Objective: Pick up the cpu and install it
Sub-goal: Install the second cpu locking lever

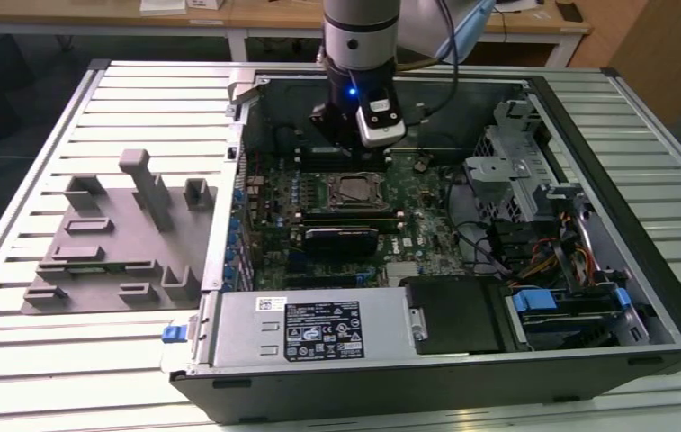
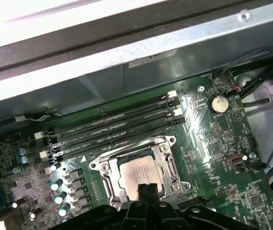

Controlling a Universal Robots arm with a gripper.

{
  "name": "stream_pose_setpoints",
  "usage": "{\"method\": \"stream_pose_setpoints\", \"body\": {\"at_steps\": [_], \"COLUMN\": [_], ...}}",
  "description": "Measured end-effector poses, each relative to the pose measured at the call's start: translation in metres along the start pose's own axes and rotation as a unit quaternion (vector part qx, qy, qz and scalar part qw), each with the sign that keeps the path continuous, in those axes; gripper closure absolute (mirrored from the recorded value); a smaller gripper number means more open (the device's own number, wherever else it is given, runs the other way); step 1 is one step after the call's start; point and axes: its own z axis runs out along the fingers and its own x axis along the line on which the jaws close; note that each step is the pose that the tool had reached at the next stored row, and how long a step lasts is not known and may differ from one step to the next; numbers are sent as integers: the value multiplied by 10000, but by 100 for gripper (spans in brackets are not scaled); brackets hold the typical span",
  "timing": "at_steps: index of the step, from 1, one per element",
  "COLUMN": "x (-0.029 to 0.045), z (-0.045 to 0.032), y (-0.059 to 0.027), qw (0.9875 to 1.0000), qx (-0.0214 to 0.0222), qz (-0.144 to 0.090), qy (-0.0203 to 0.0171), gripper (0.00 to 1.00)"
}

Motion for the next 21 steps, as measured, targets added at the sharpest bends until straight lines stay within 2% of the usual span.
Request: {"method": "stream_pose_setpoints", "body": {"at_steps": [8, 13, 18, 21], "x": [-5, -10, -37, -65], "z": [-84, -91, -94, -95], "y": [5, -6, -86, -168], "qw": [10000, 10000, 10000, 10000], "qx": [-1, 0, 0, 0], "qz": [0, -1, 0, 0], "qy": [0, 0, 0, 0], "gripper": [89, 89, 89, 89]}}
